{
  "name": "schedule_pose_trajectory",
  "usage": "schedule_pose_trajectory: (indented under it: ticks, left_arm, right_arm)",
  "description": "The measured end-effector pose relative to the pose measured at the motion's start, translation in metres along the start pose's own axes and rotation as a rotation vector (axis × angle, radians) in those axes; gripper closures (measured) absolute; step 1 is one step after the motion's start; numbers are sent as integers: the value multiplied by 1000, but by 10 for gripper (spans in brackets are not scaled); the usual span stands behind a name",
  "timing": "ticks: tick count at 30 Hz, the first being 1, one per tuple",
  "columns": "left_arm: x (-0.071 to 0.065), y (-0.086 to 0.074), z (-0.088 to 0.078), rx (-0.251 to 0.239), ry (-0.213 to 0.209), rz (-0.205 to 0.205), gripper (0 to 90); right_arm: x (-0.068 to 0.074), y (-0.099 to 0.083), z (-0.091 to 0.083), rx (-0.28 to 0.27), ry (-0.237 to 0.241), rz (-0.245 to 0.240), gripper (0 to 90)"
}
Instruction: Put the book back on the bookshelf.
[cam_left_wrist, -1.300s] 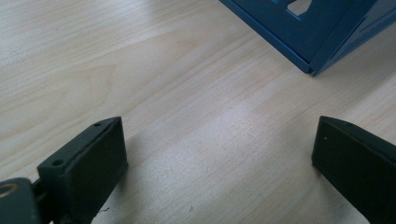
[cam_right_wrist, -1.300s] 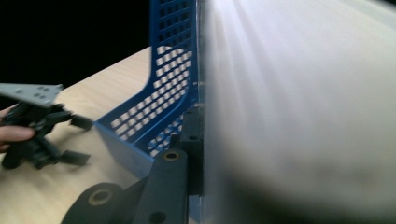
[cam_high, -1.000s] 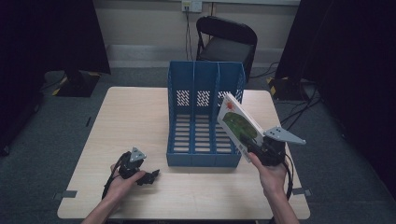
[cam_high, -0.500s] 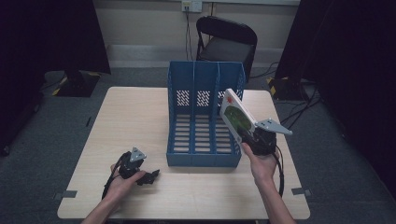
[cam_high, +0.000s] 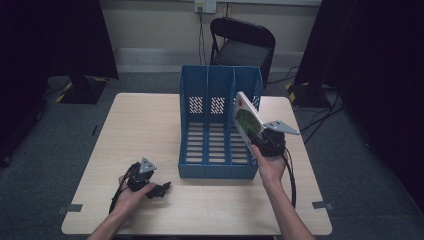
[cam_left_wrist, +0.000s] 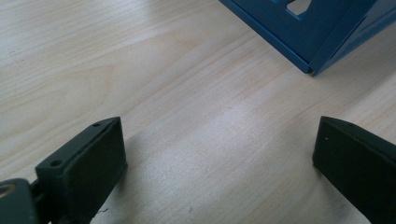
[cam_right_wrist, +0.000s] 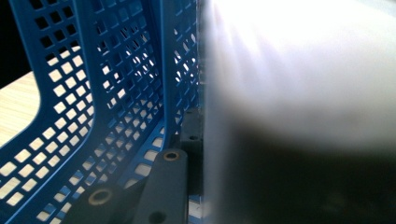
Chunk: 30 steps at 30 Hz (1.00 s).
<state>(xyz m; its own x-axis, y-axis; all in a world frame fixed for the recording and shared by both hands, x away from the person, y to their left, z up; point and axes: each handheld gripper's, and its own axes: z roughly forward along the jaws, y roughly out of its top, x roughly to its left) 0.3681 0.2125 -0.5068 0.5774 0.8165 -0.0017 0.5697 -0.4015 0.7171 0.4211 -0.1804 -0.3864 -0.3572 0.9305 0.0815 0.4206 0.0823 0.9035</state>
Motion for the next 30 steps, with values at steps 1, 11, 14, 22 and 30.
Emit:
schedule_pose_trajectory:
  ticks: [1, 11, 14, 22, 30]
  left_arm:
    - [0, 0, 0, 0, 0, -1, 20]
    - [0, 0, 0, 0, -1, 1, 18]
    - [0, 0, 0, 1, -1, 1, 18]
    - [0, 0, 0, 1, -2, 1, 18]
    - [0, 0, 0, 1, -1, 1, 18]
  right_arm:
    - [0, 0, 3, 5, -1, -1, 767]
    - [4, -5, 20, 19, -16, -4, 766]
    - [2, -9, 24, 29, -22, 5, 766]
    - [3, -19, 36, 57, -27, 11, 767]
    - [1, -24, 40, 76, -36, 12, 766]
